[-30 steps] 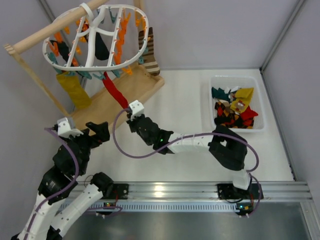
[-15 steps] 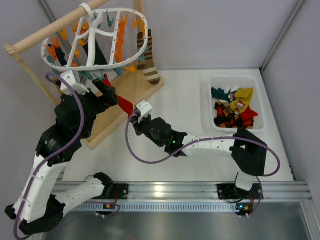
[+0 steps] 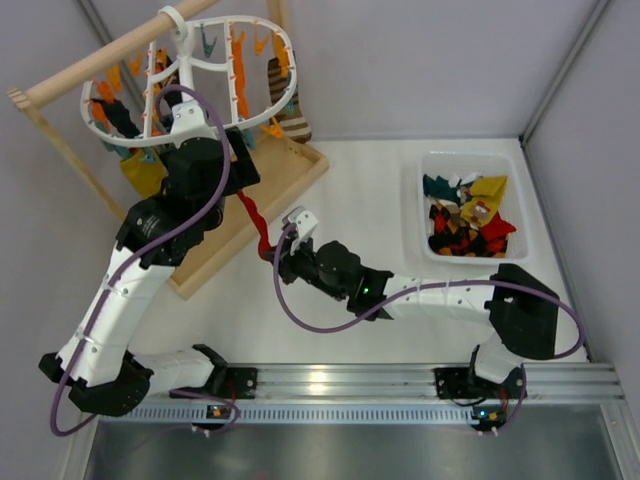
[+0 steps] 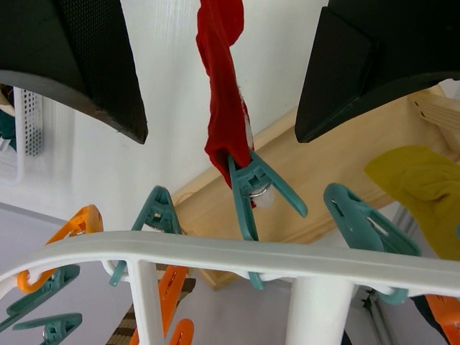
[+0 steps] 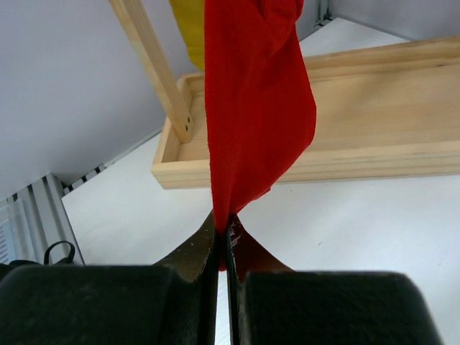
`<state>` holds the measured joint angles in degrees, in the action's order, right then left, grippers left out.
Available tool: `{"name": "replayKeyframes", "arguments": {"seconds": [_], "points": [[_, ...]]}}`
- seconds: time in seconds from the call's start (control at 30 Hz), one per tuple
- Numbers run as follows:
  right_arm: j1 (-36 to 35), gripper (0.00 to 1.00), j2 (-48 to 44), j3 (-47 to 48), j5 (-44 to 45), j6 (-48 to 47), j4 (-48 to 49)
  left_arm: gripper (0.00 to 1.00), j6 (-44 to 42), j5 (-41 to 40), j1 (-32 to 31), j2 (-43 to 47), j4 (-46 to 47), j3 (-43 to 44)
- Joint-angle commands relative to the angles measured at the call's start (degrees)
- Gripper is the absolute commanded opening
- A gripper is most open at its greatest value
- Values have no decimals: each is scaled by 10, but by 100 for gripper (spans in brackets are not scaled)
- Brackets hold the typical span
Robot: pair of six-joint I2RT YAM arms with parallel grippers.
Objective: Remove the socks clipped to the hanger
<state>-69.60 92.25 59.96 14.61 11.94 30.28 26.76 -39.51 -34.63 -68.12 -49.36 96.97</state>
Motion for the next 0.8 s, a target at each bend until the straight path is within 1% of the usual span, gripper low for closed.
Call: {"name": "replayKeyframes", "arguments": {"seconds": [0.0, 0.27, 0.4, 0.6, 0.63, 0.73, 0.77], "points": [[-13, 0, -29, -10, -23, 18, 8, 87, -16, -27, 4, -2, 0, 34], [-19, 0, -44, -18, -34, 21, 8, 80, -34, -20, 41, -33, 0, 59], [-25, 0, -43, -18, -37, 19, 7, 75, -39, -15, 54, -49, 1, 73], [-36, 0, -31, -8, -37, 10, 0, 73, -39, -15, 65, -69, 2, 84], [-38, 0, -30, -7, -36, 8, 0, 69, -41, -14, 69, -71, 2, 86], [-40, 0, -27, -6, -34, 5, 0, 65, -46, -15, 75, -82, 2, 92], [-41, 0, -26, -7, -31, 5, 0, 58, -48, -15, 76, -83, 2, 94]]}}
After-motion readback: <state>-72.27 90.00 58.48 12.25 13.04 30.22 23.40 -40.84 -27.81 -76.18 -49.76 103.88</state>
